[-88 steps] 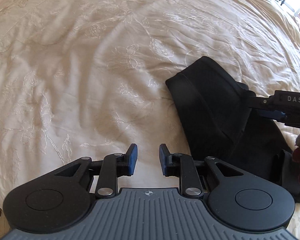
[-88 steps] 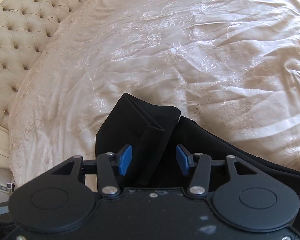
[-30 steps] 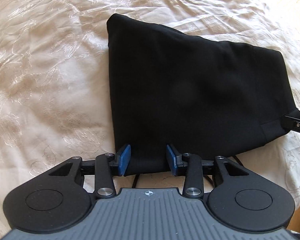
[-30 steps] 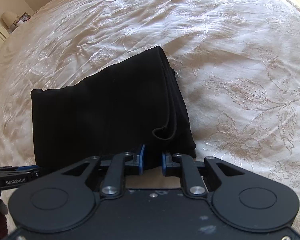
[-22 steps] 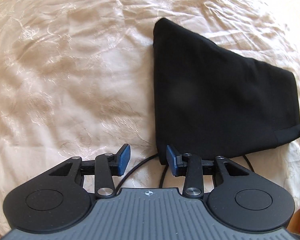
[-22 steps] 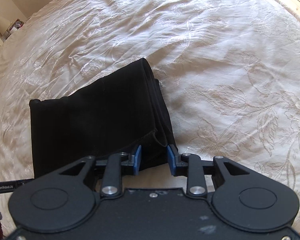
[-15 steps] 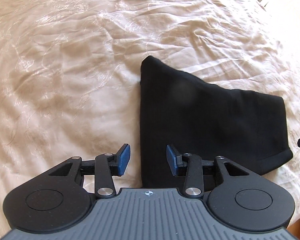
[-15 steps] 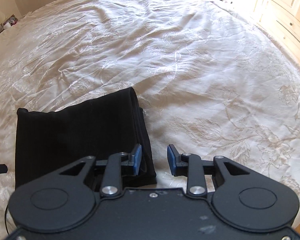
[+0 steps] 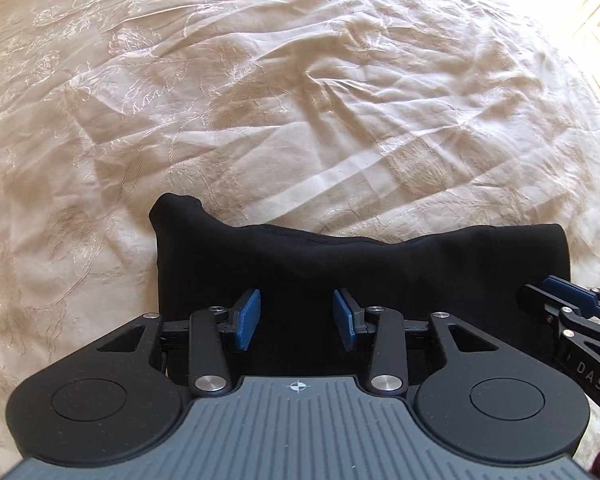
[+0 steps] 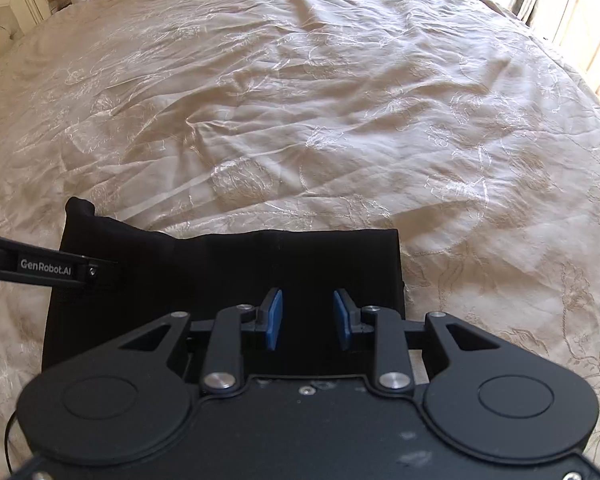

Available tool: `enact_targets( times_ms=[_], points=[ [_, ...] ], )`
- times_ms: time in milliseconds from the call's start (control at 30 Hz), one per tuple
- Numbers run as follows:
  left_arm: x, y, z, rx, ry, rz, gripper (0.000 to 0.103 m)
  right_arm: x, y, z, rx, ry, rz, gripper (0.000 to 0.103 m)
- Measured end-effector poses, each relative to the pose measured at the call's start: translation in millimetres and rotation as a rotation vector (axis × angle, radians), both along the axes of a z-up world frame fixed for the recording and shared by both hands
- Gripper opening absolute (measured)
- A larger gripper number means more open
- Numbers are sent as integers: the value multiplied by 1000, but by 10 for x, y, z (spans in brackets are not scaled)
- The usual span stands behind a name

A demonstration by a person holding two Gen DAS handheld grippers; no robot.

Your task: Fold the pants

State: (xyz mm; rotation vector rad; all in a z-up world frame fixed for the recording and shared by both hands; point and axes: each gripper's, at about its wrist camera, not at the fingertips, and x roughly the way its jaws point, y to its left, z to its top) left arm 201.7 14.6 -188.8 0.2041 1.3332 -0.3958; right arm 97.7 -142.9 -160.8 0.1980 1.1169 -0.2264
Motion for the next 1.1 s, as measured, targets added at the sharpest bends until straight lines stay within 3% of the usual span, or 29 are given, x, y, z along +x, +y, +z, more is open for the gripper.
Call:
enact_targets(
  times_ms=[400, 667, 733, 833, 933, 1100],
  points=[
    [277, -82, -300, 19, 40, -13, 44, 134, -53, -345, -32, 71, 64, 27],
    [355, 95, -265, -83, 60, 26, 45, 84, 5, -387, -79, 33, 115, 27],
    [247, 177, -129, -99, 16, 31, 45, 41, -14, -360, -63, 14, 110, 28],
    [-17, 266, -1, -24, -62, -5, 45, -57, -25, -278, -42, -7, 114, 35],
    [-304, 376, -58, 8, -44, -43, 46, -219, 32, -199, -61, -20, 141, 44],
    [-716, 567, -118, 56, -74, -66, 62, -604, 101, -180, -130, -18, 145, 51]
  ],
)
